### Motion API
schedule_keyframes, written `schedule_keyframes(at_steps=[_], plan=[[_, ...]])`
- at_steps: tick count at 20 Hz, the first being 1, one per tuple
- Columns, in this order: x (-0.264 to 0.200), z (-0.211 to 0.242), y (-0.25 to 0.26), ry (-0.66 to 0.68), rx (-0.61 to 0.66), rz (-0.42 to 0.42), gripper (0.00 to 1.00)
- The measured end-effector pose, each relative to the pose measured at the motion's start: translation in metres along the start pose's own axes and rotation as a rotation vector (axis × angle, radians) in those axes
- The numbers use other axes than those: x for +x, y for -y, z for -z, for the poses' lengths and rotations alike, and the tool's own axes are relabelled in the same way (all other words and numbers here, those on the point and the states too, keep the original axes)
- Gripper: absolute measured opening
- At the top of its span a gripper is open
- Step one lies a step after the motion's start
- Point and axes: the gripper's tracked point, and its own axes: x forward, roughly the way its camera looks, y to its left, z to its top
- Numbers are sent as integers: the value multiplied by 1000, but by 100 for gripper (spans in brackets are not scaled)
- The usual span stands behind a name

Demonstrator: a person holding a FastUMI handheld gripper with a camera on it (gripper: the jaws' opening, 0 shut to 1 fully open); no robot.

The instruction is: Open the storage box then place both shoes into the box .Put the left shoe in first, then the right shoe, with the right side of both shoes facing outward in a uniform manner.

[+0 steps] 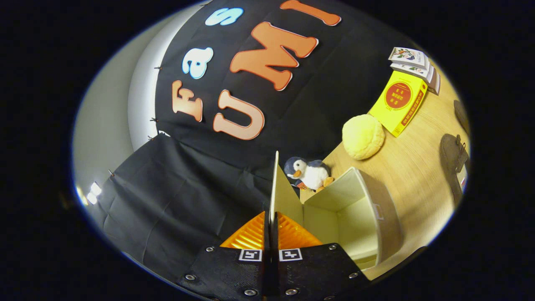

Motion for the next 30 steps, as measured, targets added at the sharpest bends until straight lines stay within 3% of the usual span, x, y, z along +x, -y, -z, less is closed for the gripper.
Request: schedule_keyframes(at_steps=[9,11,13,16,17,22,30], plan=[[70,90,-92,-127,-144,-31,3],[79,117,-111,-183,-174,-73,12],[85,133,-115,-217,-218,-63,33],[89,139,-110,-229,-247,-41,90],[86,138,-105,-227,-255,-28,96],[72,108,-64,-176,-287,53,98],[6,36,41,-81,-321,248,98]])
